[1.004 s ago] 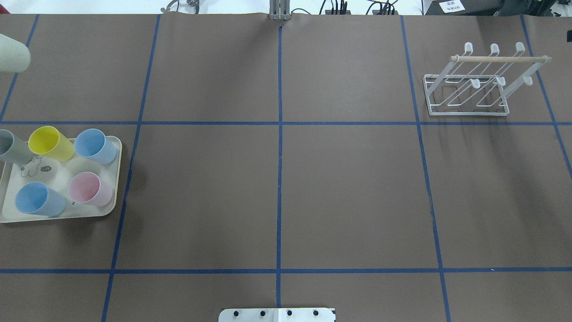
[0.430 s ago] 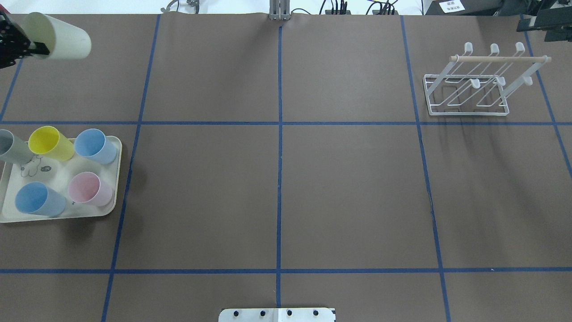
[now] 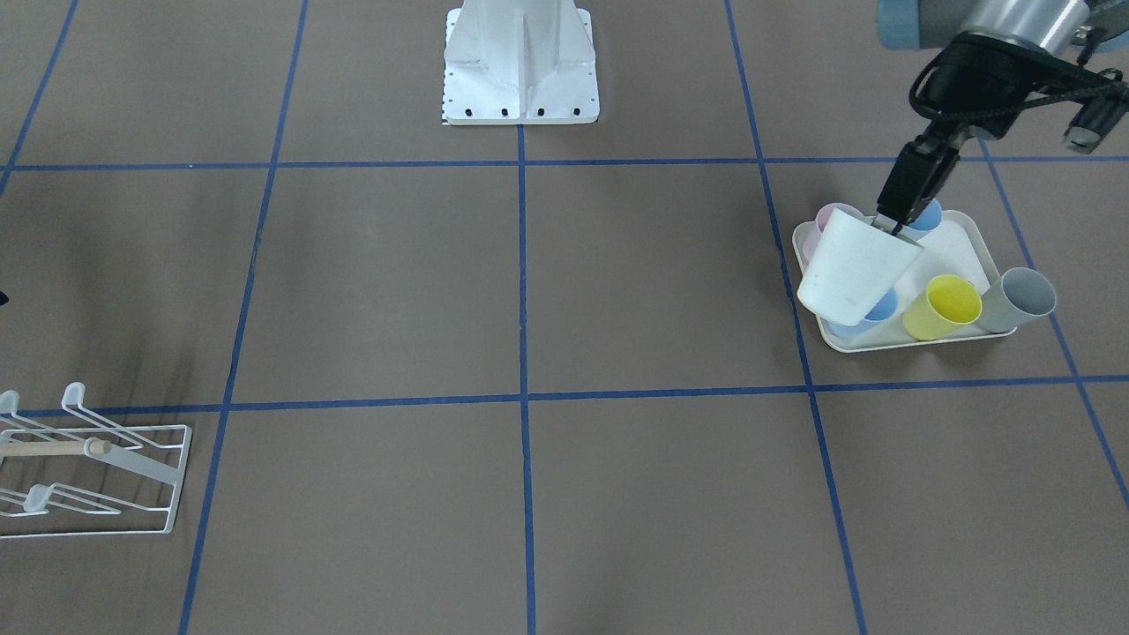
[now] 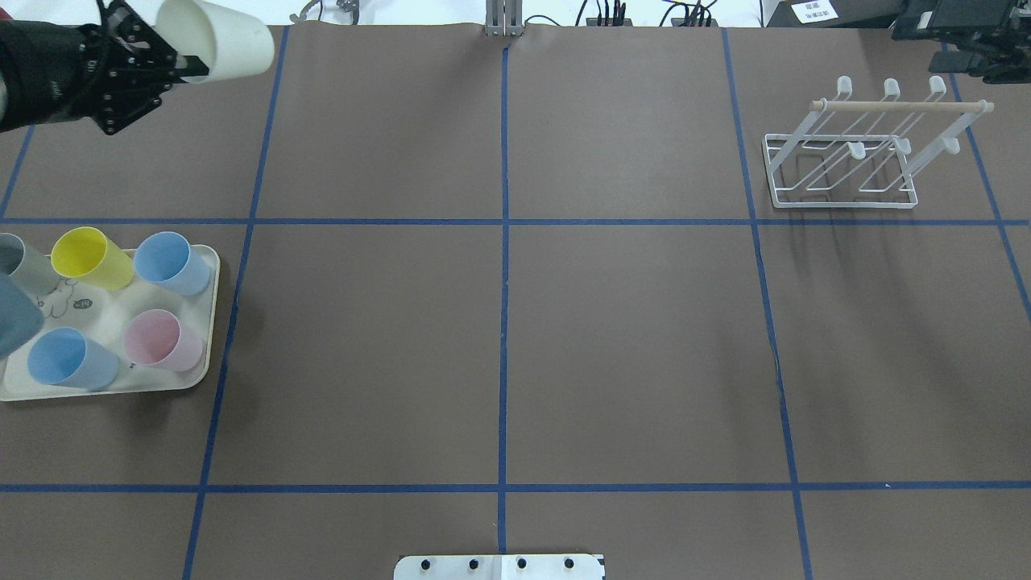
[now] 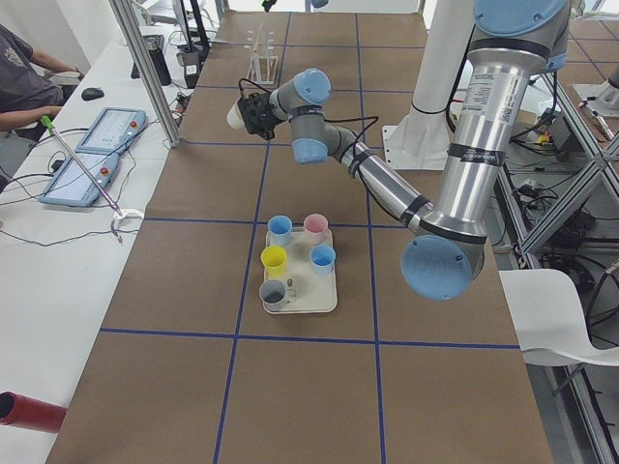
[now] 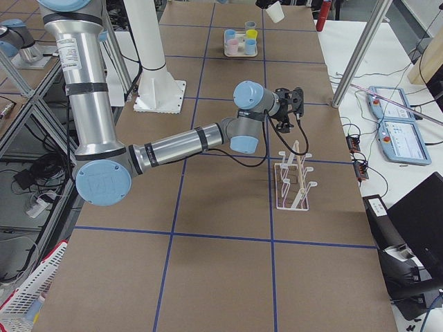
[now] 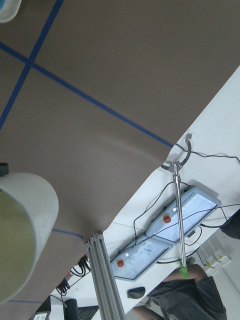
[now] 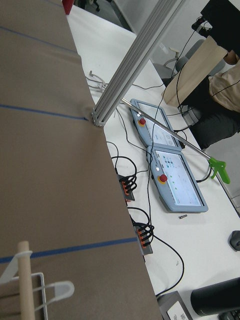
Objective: Transfer IKEA cup to right arm and place on rack
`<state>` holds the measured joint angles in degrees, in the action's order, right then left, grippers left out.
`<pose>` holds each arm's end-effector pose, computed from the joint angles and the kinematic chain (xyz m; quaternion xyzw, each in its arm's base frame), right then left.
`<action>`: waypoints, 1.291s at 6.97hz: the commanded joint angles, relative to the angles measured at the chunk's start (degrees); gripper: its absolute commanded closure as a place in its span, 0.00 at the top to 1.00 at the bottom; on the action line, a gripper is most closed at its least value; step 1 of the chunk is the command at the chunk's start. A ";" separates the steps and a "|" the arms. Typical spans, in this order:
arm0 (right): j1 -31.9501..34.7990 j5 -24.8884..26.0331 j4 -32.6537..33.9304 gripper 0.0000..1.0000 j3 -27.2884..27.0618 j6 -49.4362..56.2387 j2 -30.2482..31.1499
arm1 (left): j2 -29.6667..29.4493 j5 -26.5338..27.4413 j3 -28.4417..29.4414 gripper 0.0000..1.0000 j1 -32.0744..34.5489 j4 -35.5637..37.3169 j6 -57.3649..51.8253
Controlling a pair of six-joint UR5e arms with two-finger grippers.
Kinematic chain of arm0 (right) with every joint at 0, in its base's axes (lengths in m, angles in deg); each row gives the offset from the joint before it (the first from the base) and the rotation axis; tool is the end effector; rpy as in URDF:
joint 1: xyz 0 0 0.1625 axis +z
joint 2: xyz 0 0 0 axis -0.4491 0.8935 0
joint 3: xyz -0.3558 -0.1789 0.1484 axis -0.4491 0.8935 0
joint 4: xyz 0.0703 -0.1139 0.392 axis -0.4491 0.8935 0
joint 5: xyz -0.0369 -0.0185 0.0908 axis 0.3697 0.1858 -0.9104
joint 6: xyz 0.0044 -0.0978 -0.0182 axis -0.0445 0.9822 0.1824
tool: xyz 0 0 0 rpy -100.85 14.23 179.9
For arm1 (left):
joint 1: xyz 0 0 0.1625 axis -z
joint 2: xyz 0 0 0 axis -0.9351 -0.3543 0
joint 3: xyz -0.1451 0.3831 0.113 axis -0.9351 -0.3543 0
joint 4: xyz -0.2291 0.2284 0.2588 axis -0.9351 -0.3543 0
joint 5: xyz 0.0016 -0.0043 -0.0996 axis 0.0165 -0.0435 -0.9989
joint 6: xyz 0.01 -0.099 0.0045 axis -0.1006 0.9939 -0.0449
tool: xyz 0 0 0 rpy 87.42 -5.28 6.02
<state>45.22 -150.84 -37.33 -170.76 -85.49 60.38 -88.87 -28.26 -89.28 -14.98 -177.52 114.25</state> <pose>-0.0929 -0.5315 0.3689 0.2534 -0.6162 0.1881 0.7216 0.2118 -0.4835 0.2380 0.1130 0.6542 -0.3860 0.6405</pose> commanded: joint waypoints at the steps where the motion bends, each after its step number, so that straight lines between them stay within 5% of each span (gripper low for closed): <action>1: -1.32 0.14 -5.50 0.99 0.00 -13.30 -3.27 | -6.34 11.50 0.10 0.00 -9.67 -1.15 6.97; 6: -15.20 13.30 -20.90 0.99 -1.92 -32.25 -4.87 | -12.68 22.88 1.76 0.00 -20.77 -9.39 11.73; 9: -19.34 15.34 -22.05 0.99 -1.84 -32.44 -7.32 | -14.96 23.07 11.75 0.00 -20.88 -27.39 11.38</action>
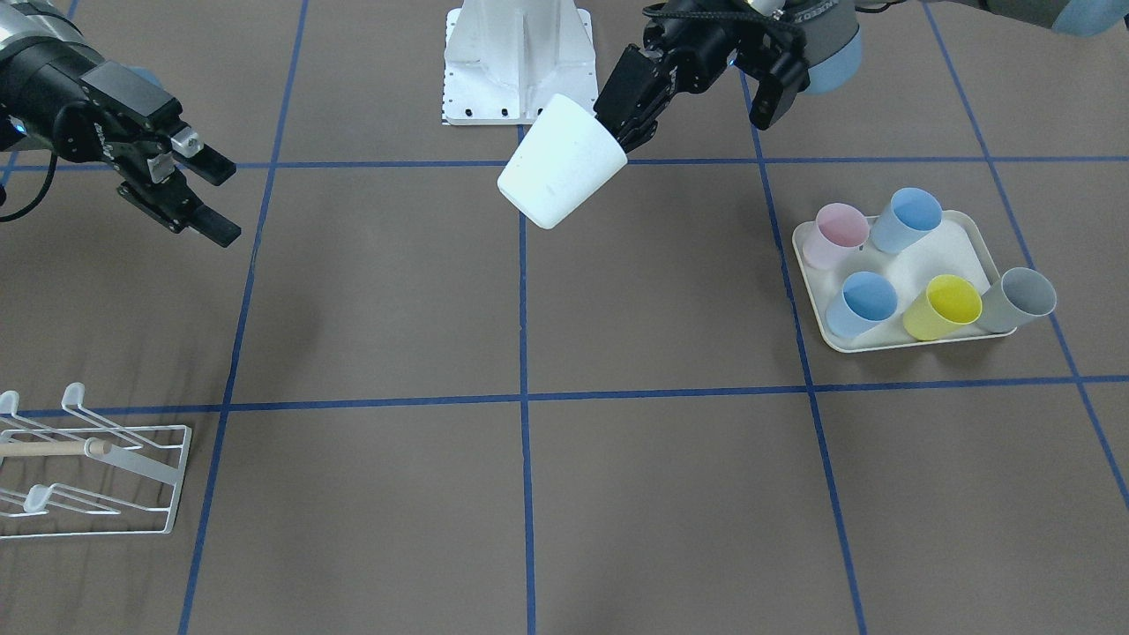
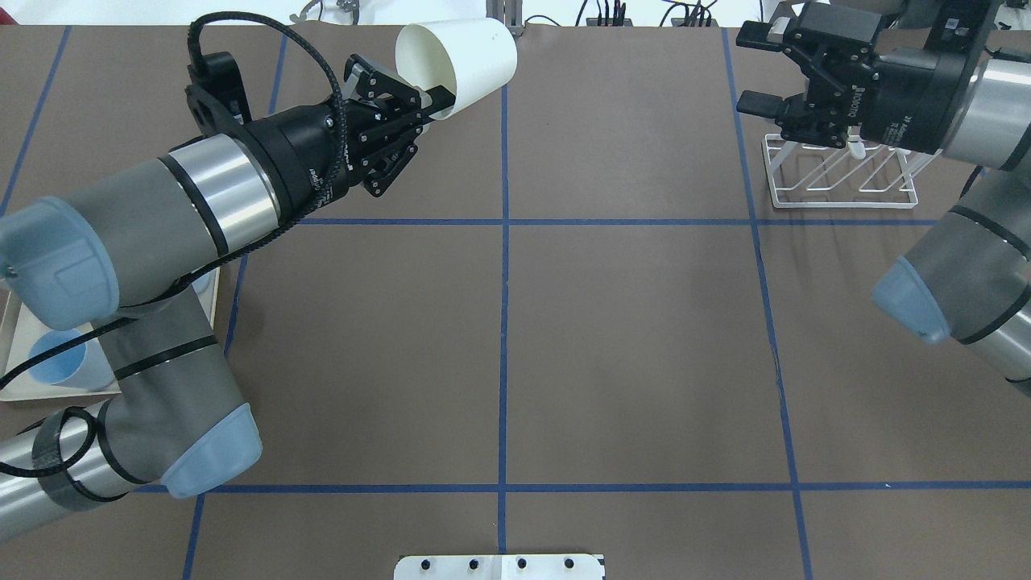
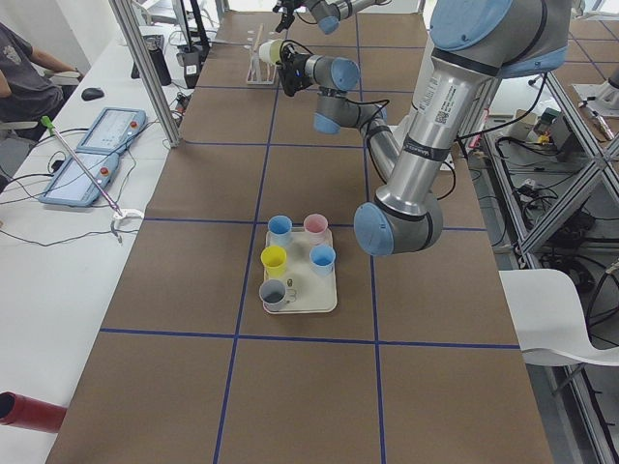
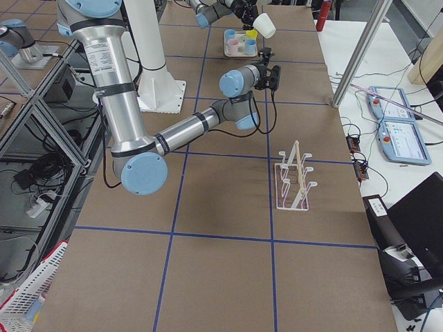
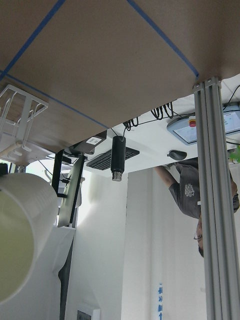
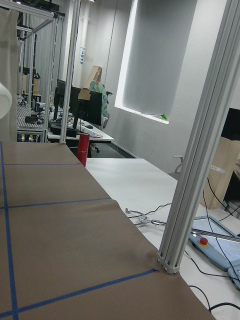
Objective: Transfer IKEA cup to right arm and place on rack
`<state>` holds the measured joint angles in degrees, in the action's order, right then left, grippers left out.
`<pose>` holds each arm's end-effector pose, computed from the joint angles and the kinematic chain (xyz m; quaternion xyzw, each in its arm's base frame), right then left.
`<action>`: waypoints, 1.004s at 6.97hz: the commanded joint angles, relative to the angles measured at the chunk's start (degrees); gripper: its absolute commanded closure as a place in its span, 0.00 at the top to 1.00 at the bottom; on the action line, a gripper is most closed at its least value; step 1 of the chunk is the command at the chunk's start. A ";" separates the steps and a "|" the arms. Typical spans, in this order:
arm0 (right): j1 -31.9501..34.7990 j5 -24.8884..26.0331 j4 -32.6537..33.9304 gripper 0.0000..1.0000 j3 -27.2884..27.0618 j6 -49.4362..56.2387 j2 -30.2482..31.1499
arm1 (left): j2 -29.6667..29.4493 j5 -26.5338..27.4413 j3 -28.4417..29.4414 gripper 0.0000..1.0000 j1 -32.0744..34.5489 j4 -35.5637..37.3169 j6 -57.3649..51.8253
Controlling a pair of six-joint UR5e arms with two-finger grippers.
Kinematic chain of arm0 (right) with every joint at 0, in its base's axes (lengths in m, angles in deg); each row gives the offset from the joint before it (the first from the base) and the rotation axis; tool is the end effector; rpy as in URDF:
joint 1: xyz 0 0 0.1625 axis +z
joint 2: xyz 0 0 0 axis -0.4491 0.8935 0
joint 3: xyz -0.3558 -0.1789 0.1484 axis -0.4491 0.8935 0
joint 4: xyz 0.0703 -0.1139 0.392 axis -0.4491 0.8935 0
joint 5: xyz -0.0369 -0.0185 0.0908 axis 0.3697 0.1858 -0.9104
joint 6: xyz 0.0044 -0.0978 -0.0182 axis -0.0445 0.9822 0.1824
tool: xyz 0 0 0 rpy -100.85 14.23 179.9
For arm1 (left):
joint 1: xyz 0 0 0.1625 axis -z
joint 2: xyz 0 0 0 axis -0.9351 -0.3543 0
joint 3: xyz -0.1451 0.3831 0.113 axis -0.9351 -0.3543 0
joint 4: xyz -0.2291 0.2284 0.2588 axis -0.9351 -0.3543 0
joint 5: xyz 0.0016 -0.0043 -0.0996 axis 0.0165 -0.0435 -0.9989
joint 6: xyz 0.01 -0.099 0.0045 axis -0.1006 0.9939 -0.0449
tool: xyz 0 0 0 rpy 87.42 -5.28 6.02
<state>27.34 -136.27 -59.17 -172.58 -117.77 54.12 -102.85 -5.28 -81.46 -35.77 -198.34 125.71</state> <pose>-0.2208 -0.4730 0.2681 0.1453 -0.8095 0.2157 0.5263 0.3626 -0.4197 0.1293 0.0652 0.8150 -0.3638 0.4463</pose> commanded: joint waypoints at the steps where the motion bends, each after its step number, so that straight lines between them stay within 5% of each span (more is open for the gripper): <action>1: -3.38 2.60 -0.21 0.99 -0.02 -0.16 -2.56 | -2.56 0.00 5.53 0.00 -0.09 -6.79 -0.52; 3: -8.83 9.72 -0.21 0.99 0.07 -1.20 -4.94 | -4.33 0.08 6.69 0.00 -0.70 -6.79 -0.52; 7: -12.01 14.65 -0.30 0.99 0.77 -6.31 -8.11 | -7.59 0.08 9.50 0.00 -1.14 -7.32 -0.52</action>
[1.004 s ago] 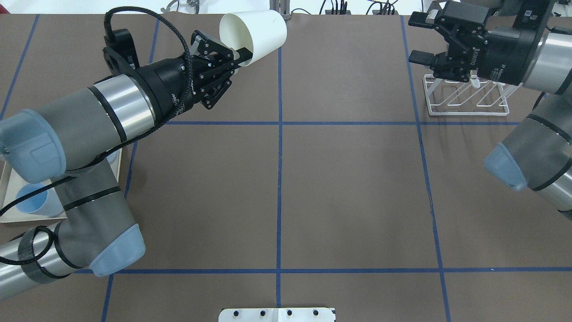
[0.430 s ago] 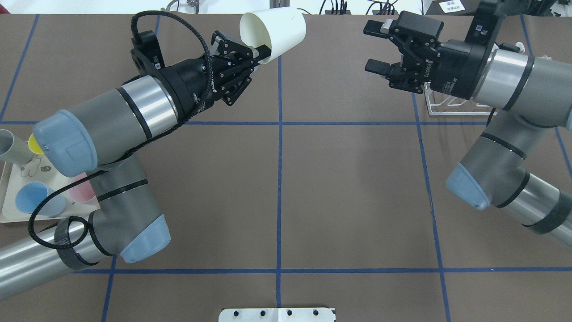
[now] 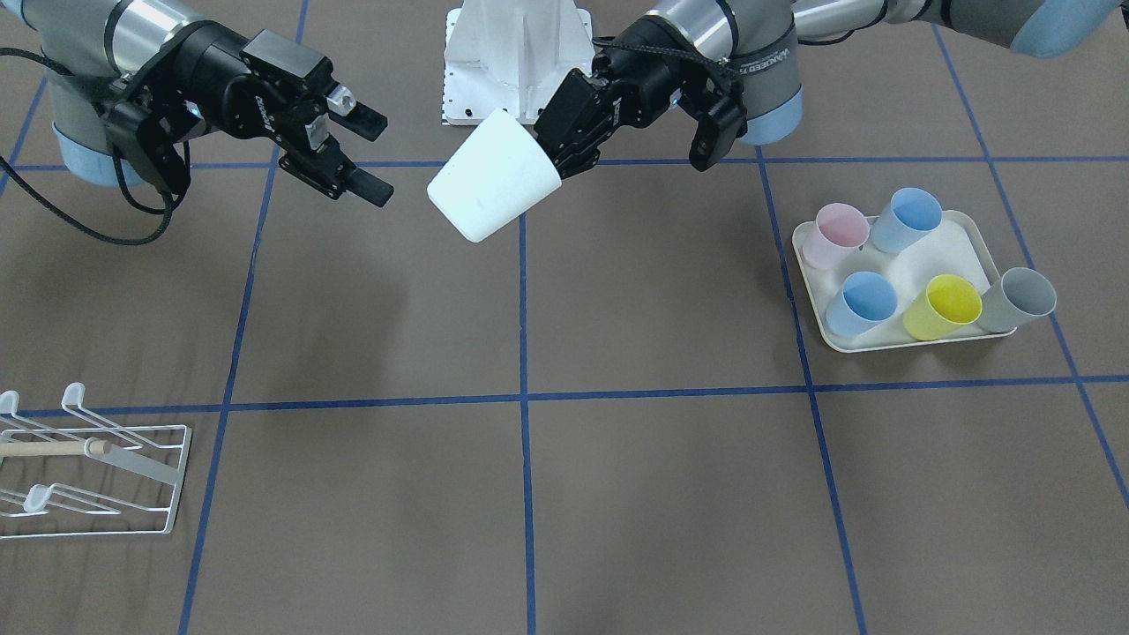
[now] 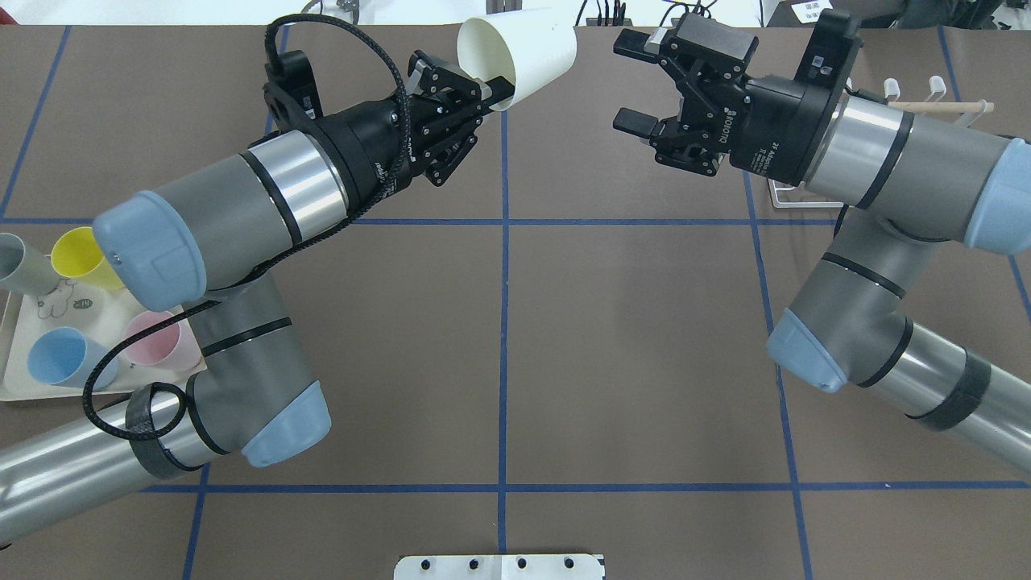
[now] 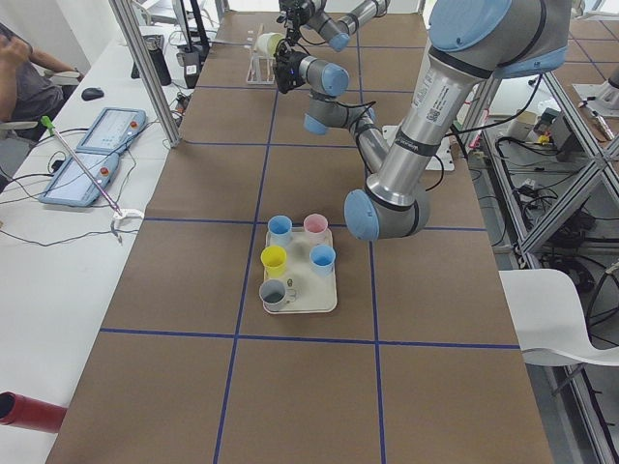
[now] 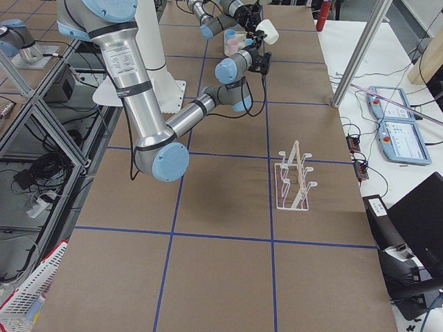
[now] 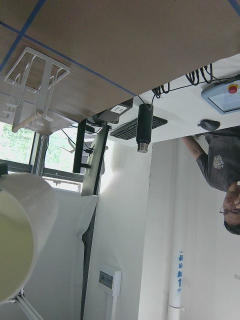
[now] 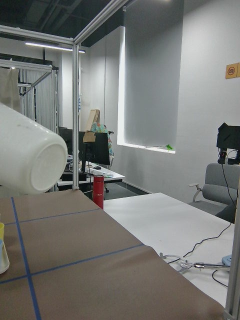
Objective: Transfer IKEA cup to right arm and place on rack
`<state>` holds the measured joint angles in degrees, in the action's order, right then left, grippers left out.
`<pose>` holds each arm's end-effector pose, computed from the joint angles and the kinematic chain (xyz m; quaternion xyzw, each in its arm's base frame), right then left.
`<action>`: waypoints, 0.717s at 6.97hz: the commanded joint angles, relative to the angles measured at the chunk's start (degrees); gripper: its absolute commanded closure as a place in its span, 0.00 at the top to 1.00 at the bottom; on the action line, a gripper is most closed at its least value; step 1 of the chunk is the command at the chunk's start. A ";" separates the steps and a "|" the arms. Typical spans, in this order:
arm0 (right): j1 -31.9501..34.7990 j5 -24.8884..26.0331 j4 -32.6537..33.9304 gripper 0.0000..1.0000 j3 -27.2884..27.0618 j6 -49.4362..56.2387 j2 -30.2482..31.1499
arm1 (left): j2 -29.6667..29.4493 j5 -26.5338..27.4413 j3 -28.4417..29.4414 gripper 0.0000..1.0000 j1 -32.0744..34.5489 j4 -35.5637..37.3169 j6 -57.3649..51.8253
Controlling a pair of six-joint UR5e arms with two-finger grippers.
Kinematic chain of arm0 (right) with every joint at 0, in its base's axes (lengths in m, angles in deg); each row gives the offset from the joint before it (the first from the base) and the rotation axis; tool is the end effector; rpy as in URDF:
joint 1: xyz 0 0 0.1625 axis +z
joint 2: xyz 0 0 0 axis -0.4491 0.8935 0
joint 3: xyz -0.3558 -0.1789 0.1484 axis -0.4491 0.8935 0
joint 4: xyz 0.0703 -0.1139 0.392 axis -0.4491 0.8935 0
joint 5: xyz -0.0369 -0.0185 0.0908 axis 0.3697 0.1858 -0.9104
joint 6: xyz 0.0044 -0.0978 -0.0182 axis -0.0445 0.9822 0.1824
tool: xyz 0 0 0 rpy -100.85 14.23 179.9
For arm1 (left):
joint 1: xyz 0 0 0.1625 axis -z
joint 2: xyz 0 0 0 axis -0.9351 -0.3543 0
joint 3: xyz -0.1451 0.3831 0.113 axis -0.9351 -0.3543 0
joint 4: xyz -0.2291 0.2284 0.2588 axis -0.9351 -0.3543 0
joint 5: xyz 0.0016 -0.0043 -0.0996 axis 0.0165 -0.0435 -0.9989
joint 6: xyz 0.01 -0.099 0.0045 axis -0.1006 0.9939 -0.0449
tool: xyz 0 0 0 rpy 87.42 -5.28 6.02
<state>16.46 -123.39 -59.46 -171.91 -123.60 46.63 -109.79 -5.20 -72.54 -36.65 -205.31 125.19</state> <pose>-0.3040 -0.4506 0.2018 0.0976 -0.8558 0.2414 0.4471 0.4042 -0.4368 0.1074 0.0604 0.8393 -0.3417 0.4186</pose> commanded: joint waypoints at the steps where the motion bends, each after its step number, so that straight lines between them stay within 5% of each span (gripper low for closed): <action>1: -1.48 1.96 0.00 0.99 0.10 -1.27 -0.62 | -0.74 0.00 0.58 0.00 -0.78 -0.96 0.09; 5: -1.57 2.05 0.00 0.99 0.10 -5.48 -0.71 | -1.44 2.19 1.45 0.00 -3.15 -2.97 0.09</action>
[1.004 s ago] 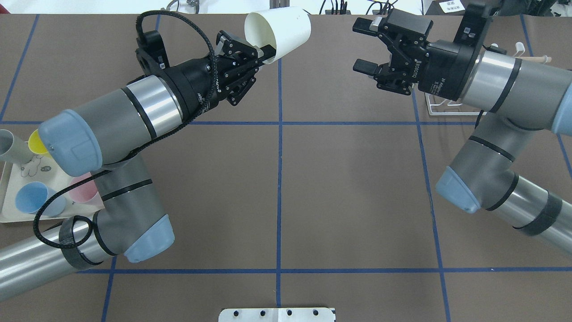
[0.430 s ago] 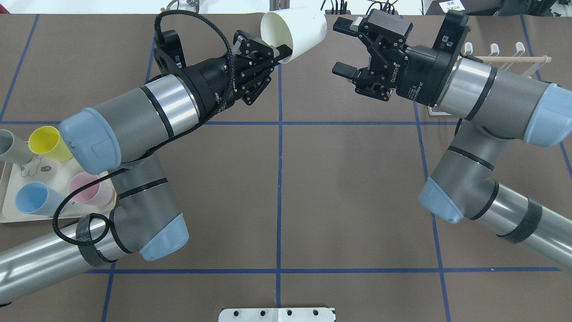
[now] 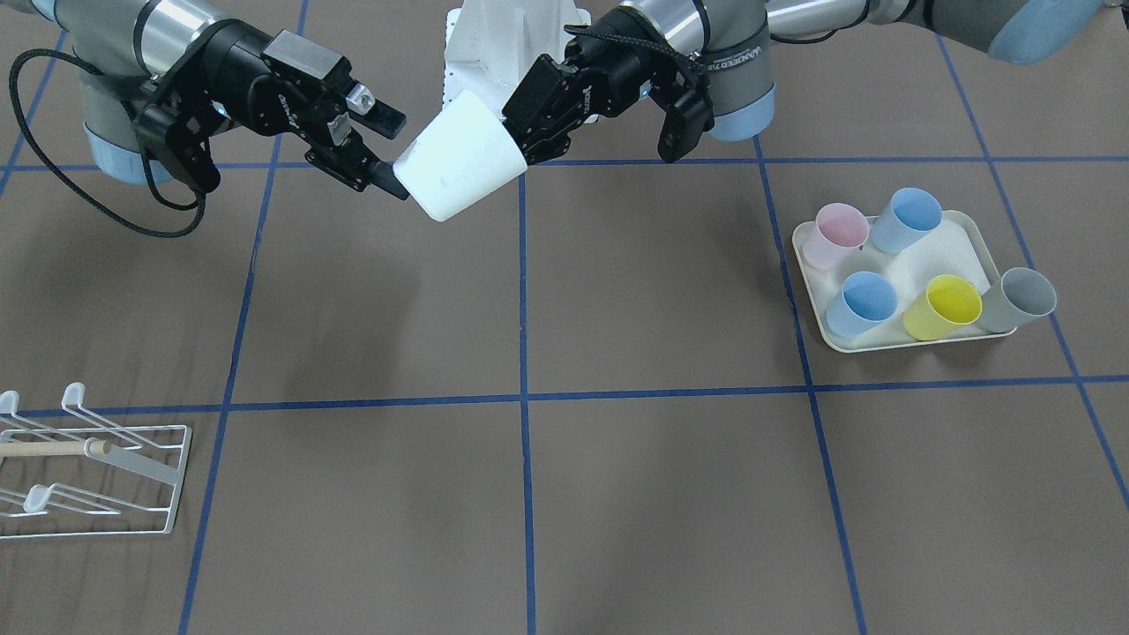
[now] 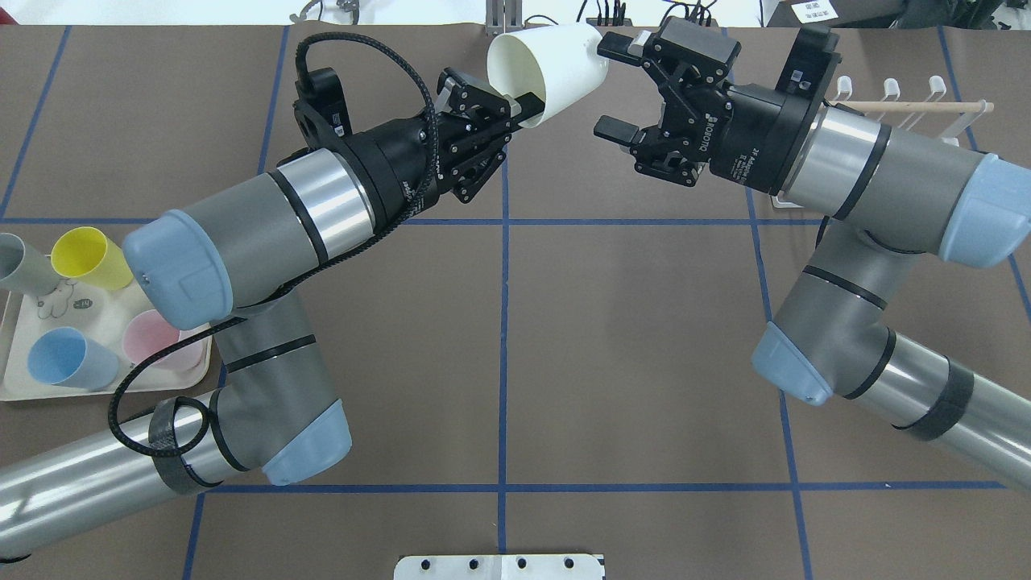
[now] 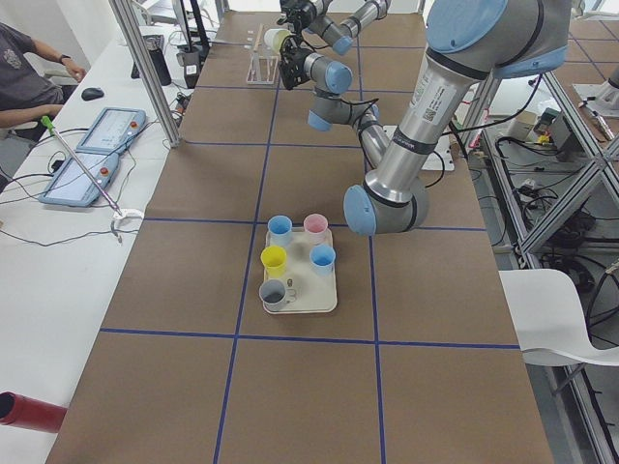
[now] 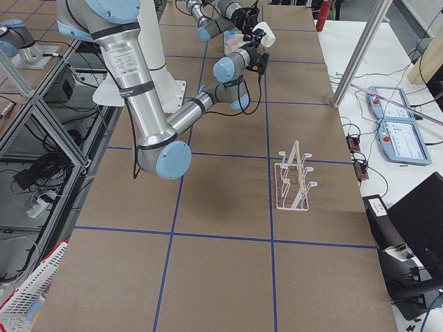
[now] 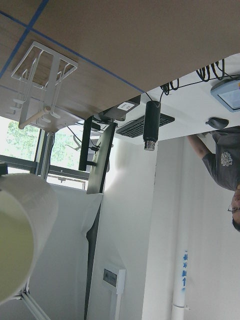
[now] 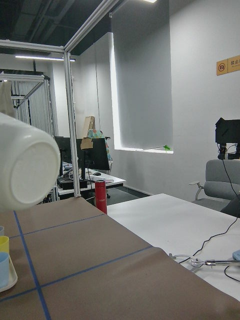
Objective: Transfer IKEA cup to right arm and place on rack
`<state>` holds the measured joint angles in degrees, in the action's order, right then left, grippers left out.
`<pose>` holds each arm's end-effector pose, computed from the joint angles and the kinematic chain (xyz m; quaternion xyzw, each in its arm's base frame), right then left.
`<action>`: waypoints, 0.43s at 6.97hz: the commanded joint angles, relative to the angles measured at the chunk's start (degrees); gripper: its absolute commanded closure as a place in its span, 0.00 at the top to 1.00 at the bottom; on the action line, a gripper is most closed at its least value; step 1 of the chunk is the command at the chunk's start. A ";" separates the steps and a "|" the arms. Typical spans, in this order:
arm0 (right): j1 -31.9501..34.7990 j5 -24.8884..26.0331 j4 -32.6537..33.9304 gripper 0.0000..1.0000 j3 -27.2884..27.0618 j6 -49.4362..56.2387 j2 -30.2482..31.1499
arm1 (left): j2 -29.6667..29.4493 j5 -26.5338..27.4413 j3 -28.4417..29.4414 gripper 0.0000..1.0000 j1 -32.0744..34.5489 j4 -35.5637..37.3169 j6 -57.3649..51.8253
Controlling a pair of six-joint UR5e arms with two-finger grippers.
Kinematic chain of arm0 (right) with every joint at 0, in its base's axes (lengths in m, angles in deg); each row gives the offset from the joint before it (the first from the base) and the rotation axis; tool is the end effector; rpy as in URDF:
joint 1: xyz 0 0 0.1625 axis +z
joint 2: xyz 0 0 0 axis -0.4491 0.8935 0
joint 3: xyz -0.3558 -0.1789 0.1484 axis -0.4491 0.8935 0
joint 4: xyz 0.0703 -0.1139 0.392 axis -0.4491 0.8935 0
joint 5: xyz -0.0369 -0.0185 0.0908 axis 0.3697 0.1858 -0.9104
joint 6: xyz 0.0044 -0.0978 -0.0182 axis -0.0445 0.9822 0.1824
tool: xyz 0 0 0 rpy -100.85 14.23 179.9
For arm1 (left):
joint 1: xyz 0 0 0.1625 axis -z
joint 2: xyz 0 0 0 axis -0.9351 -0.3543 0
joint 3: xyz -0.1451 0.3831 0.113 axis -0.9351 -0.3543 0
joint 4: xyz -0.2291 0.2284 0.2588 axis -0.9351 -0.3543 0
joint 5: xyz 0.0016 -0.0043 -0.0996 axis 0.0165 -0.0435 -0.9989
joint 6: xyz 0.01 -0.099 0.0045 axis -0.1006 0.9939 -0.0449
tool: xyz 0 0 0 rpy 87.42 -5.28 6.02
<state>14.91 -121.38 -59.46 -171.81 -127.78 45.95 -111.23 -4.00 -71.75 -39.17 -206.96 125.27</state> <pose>-0.3148 -0.4457 0.1959 0.0641 -0.8620 0.2615 0.4295 0.4219 -0.4203 0.0963 0.0453 0.8502 -0.3323 0.4057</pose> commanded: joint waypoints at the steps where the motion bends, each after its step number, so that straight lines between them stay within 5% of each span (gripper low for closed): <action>1: -0.02 1.25 0.00 0.99 -0.09 -2.36 -0.12 | -0.08 1.35 1.10 0.00 -0.90 -1.86 0.00; 3: -0.54 1.44 0.00 0.99 0.09 -2.46 -0.21 | -0.87 1.88 1.11 0.00 -1.42 -1.78 0.00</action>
<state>14.64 -120.11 -59.47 -171.82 -130.06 45.79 -111.53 -2.58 -70.75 -40.21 -208.70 125.28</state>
